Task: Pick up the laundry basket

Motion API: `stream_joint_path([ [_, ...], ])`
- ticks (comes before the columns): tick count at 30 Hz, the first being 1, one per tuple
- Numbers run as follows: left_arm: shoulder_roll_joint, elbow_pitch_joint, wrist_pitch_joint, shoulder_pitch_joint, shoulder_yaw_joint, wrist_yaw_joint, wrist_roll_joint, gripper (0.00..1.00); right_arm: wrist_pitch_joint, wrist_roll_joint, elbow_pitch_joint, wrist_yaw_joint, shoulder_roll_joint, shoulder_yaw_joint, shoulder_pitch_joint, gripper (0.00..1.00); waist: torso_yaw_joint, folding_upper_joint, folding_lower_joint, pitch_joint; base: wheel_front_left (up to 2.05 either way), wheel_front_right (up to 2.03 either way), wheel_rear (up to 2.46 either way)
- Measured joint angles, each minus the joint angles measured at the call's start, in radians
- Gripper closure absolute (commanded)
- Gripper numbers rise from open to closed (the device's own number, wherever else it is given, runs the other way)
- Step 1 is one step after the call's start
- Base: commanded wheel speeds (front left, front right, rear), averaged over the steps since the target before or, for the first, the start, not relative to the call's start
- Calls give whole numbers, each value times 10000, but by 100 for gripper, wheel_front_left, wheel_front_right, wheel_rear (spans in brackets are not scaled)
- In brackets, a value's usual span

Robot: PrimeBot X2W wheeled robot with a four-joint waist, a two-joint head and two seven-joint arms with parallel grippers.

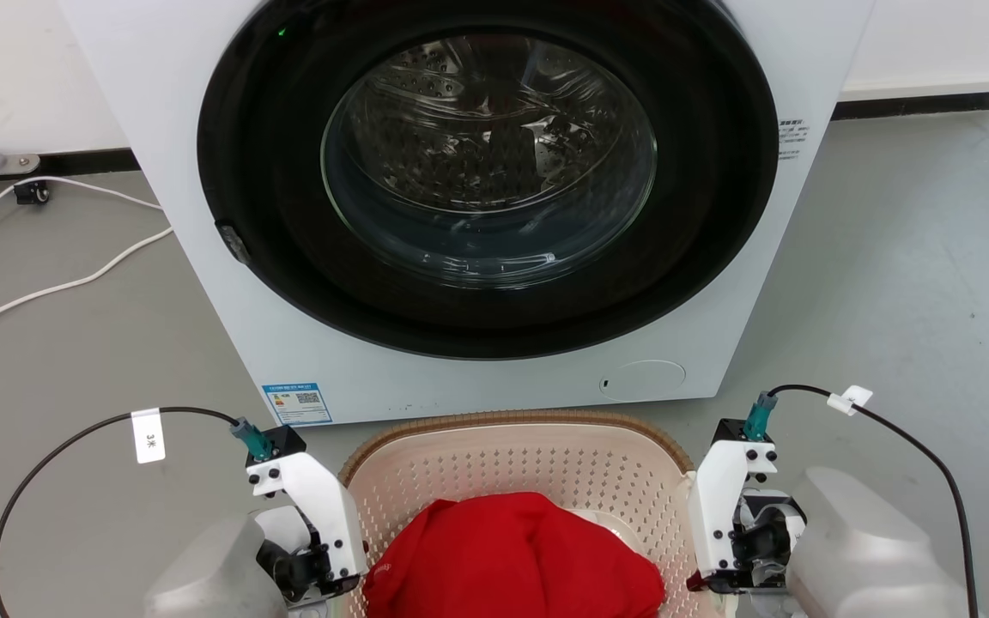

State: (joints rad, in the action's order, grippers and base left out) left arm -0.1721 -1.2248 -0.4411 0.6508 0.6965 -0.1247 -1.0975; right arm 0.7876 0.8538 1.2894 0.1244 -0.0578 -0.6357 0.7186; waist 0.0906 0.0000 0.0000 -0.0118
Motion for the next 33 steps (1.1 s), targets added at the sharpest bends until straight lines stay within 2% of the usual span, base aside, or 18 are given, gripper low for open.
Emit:
stream_joint_path([
  [33,-2,-105,194,-18,161,0,-364,100,10,75,0,0,-2,-21,-2,100,-18,0,0,-14,0,0,0],
])
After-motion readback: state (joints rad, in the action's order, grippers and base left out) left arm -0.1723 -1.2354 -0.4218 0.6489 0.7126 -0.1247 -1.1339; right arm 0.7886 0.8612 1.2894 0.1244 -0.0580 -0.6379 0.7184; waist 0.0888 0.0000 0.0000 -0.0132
